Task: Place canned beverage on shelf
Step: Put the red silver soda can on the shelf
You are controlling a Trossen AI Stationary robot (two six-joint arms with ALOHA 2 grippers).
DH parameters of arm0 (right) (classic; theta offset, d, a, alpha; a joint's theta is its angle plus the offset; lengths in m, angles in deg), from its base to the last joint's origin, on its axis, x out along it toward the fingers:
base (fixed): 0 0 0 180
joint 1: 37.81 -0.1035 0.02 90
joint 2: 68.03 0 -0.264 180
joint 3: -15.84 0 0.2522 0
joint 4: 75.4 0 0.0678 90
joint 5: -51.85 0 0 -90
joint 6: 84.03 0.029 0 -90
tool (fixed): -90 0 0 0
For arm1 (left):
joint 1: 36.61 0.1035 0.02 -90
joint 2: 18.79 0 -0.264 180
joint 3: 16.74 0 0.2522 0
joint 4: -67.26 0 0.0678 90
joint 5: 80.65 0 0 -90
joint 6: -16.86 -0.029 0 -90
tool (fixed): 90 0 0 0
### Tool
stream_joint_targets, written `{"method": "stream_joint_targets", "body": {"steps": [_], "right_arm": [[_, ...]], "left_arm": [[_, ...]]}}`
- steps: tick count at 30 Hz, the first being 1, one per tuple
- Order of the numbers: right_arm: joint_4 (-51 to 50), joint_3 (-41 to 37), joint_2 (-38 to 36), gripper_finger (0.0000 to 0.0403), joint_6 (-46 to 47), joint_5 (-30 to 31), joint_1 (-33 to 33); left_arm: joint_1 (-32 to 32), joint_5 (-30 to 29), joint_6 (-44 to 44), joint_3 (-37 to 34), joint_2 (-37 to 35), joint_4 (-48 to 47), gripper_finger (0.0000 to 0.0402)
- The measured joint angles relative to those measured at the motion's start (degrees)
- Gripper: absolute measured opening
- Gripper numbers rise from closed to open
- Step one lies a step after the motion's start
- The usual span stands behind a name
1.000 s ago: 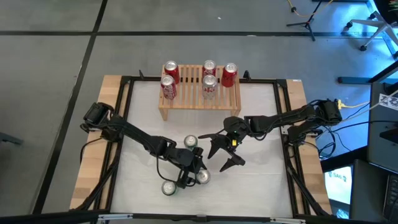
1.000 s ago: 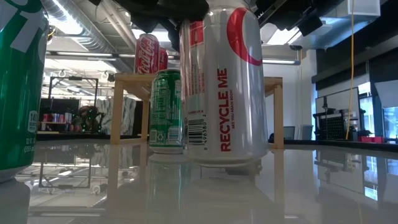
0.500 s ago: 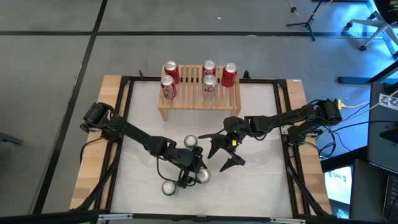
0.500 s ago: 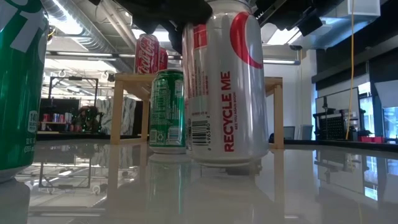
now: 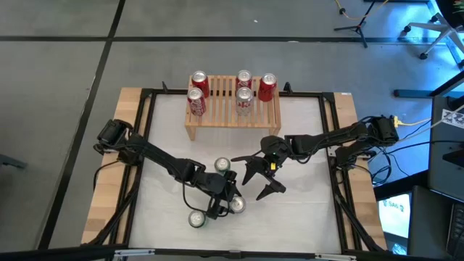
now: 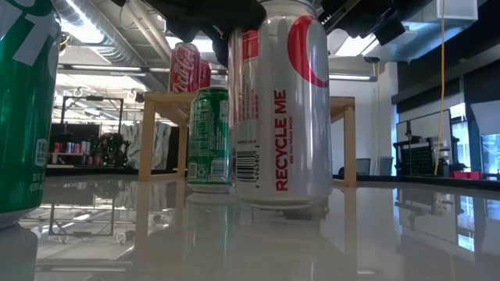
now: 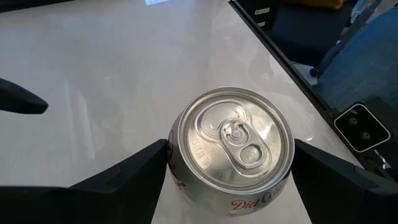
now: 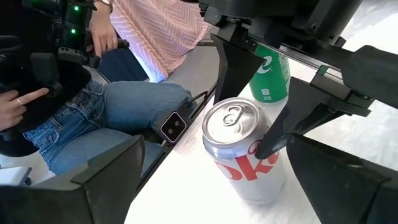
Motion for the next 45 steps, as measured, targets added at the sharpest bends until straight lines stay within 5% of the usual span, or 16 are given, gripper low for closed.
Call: {"method": "stream_joint_targets", "body": {"steps": [13, 45], "right_arm": [[0.0, 0.0, 0.0, 0.0386, 0.0, 0.0, 0.0], [-0.2, 0.0, 0.0, 0.0386, 0.0, 0.0, 0.0]], "left_arm": [[-0.1, -1.1, 0.0, 0.1, -0.1, 0.4, 0.0335], [-0.4, -1.8, 3.3, 0.0, -0.4, 4.8, 0.0336]]}}
